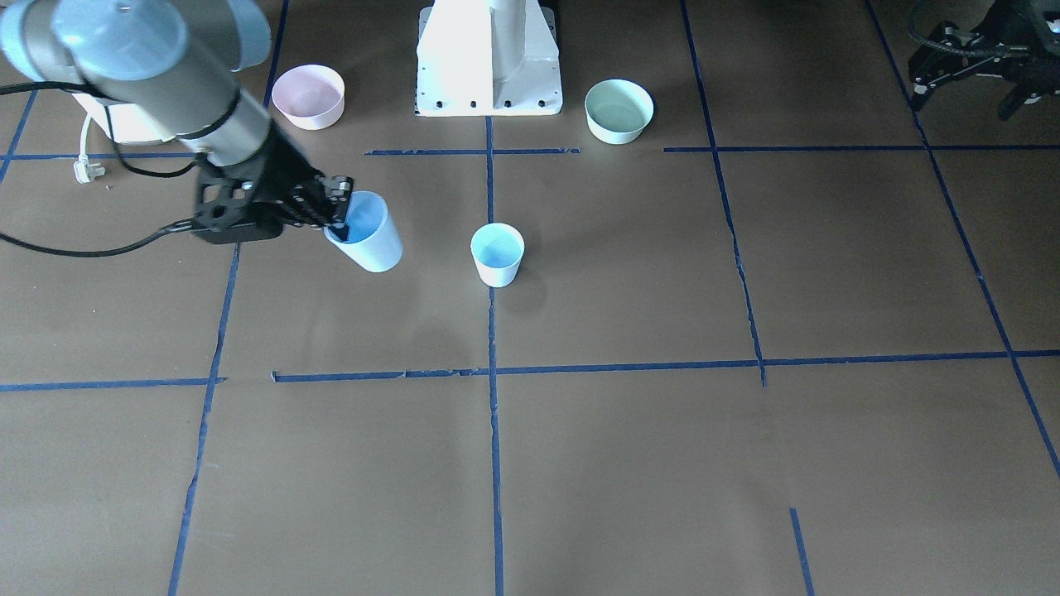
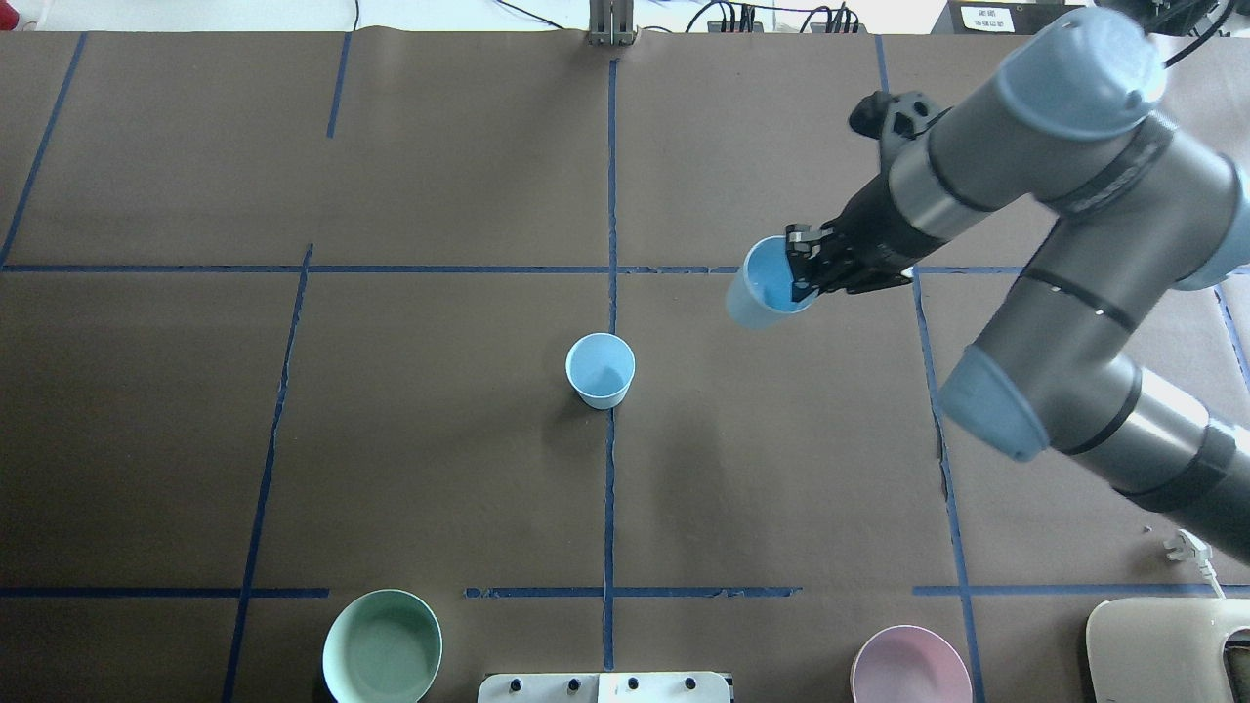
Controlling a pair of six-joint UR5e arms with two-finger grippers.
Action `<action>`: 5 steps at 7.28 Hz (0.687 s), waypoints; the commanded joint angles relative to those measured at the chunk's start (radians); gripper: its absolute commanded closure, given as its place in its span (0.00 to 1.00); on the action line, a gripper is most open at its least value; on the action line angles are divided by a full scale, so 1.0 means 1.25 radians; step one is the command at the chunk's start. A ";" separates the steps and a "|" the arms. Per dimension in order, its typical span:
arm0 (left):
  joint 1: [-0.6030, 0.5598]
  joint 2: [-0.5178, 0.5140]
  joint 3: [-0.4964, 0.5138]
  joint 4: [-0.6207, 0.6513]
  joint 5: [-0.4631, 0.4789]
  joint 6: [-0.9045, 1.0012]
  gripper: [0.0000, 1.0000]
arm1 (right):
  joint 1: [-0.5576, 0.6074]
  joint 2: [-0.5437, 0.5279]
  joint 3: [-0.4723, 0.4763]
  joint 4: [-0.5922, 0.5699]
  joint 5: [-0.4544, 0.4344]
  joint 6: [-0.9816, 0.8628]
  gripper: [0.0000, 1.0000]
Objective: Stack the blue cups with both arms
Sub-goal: 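Carry the held cup with the right gripper above the centre cup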
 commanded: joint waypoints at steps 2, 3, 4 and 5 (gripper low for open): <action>-0.021 0.002 0.031 -0.005 -0.015 0.030 0.00 | -0.117 0.118 -0.042 -0.098 -0.112 0.045 1.00; -0.021 0.003 0.033 -0.006 -0.015 0.030 0.00 | -0.123 0.138 -0.062 -0.098 -0.115 0.045 1.00; -0.021 0.003 0.033 -0.005 -0.015 0.030 0.00 | -0.124 0.191 -0.122 -0.100 -0.127 0.045 1.00; -0.022 0.004 0.034 -0.005 -0.015 0.030 0.00 | -0.124 0.209 -0.145 -0.099 -0.128 0.049 1.00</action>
